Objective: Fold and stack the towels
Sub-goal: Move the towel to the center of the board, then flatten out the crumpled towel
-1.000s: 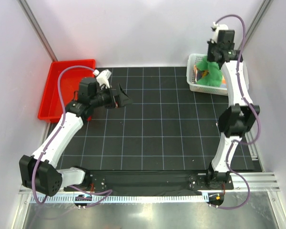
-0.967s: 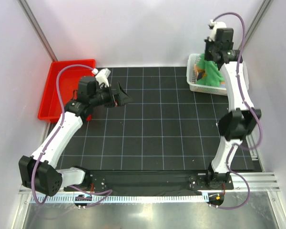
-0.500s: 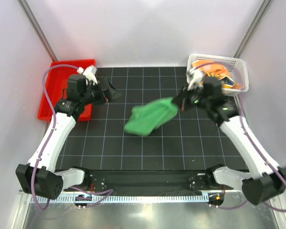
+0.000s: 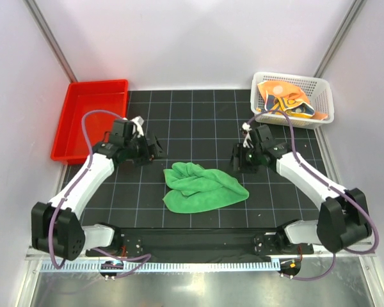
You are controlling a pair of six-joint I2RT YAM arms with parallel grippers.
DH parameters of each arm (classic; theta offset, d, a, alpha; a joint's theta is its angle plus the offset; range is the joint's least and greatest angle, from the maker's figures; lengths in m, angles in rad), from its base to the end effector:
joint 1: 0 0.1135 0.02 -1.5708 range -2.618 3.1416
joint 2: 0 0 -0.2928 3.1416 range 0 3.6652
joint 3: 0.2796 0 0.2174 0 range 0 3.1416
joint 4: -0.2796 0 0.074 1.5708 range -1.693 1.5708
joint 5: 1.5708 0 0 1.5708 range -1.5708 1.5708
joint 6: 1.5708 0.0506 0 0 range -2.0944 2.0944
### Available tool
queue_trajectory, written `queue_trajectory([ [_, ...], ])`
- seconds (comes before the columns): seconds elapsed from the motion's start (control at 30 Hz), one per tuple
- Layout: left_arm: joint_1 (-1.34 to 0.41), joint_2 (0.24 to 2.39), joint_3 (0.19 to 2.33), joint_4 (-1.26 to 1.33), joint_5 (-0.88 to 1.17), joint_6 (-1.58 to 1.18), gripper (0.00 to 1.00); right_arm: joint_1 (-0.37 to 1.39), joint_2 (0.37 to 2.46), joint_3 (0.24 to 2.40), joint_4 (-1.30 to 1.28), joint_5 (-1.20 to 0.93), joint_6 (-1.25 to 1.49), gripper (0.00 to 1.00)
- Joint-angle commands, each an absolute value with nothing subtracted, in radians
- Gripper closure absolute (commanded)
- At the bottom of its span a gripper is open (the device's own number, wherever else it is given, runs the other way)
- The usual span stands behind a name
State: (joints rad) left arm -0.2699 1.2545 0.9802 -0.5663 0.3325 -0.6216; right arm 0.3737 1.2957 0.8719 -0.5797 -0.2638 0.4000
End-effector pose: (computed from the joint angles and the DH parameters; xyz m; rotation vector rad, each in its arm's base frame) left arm 0.2149 -0.0766 0.3022 -0.2802 2.4963 -0.7926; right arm 0.2015 0.0932 0.2604 -0.0675 2.6483 0.6164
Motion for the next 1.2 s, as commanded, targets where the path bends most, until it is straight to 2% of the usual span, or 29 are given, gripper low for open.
queue_trajectory([
  [0.0,-0.299,1.311,0.965,-0.522,0.327,-0.643,0.25,0.376,1.4,0.971,-0.409,-0.36,0.332,0.45],
  [0.07,-0.304,1.324,0.928,-0.497,0.331,-0.658,0.28,0.403,1.51,1.047,-0.405,-0.434,0.267,0.42],
  [0.23,-0.302,1.36,0.839,-0.339,0.38,-0.725,0.29,0.5,1.687,1.23,-0.469,-0.433,0.207,0.39],
  [0.47,-0.318,1.538,0.835,-0.241,0.44,-0.77,0.34,0.58,1.76,1.201,-0.456,-0.397,0.187,0.36],
  [0.5,-0.321,1.548,0.827,-0.212,0.446,-0.778,0.35,0.583,1.755,1.18,-0.44,-0.375,0.202,0.38],
  [0.53,-0.324,1.558,0.828,-0.206,0.445,-0.781,0.41,0.583,1.741,1.172,-0.43,-0.301,0.215,0.43],
  [0.57,-0.324,1.578,0.833,-0.199,0.445,-0.782,0.49,0.583,1.73,1.169,-0.426,-0.254,0.23,0.64],
  [0.6,-0.322,1.589,0.856,-0.199,0.448,-0.781,0.59,0.583,1.718,1.175,-0.429,-0.201,0.245,0.73],
  [0.63,-0.322,1.598,0.88,-0.221,0.448,-0.772,0.78,0.58,1.71,1.19,-0.442,-0.163,0.25,0.82],
  [0.67,-0.316,1.603,0.911,-0.248,0.451,-0.761,0.87,0.577,1.692,1.215,-0.463,-0.081,0.253,0.98],
  [0.7,-0.311,1.601,0.995,-0.283,0.431,-0.746,1.0,0.575,1.683,1.274,-0.518,-0.042,0.258,0.99],
  [0.93,-0.307,1.506,1.282,-0.532,0.275,-0.634,1.0,0.572,1.511,1.466,-0.742,0.294,0.271,0.99],
  [1.03,-0.31,1.494,1.267,-0.548,0.288,-0.627,1.0,0.572,1.419,1.392,-0.788,0.364,0.323,0.99],
  [1.17,-0.325,1.47,1.149,-0.534,0.29,-0.649,1.0,0.572,1.298,1.168,-0.756,0.296,0.432,0.99],
])
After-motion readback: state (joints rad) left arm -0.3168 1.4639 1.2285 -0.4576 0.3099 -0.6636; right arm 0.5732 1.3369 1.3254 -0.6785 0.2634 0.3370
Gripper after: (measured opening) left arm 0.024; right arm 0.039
